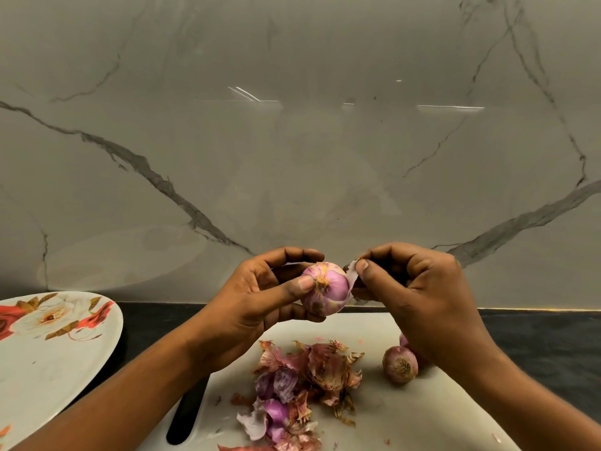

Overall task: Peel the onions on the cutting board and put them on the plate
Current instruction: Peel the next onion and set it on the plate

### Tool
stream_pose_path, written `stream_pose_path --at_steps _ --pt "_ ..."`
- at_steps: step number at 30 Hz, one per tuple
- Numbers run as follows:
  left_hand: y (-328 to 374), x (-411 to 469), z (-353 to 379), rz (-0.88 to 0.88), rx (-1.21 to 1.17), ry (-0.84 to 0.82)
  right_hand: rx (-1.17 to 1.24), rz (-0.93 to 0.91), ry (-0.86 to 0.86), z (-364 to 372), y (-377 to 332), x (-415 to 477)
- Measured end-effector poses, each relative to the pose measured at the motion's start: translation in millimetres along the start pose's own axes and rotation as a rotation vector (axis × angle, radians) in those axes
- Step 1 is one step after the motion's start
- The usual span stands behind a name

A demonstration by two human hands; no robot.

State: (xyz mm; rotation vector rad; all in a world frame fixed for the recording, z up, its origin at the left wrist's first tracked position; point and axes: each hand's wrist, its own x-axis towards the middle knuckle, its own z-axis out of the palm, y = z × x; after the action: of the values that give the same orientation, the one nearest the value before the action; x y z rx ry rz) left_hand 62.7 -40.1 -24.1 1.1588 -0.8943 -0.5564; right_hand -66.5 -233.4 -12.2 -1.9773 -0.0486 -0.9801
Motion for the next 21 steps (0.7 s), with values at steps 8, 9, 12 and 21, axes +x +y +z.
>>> stream_pose_path --at_steps 8,9,12,21 --pt "5.0 2.9 -2.2 0.001 -0.182 -0.021 0.53 0.413 0.054 -0.9 -10.2 8.6" --pt "5.5 3.5 -3.5 -0.003 -0.196 -0.021 0.539 0.426 0.05 -2.5 -9.9 9.4" --pt "5.5 4.3 -5.3 -0.012 -0.188 0.012 0.414 0.404 -0.027 -4.9 -7.8 7.8" --pt "1.9 4.3 -2.0 -0.025 -0.088 0.074 0.062 0.125 -0.146 -6.6 -2.4 2.7"
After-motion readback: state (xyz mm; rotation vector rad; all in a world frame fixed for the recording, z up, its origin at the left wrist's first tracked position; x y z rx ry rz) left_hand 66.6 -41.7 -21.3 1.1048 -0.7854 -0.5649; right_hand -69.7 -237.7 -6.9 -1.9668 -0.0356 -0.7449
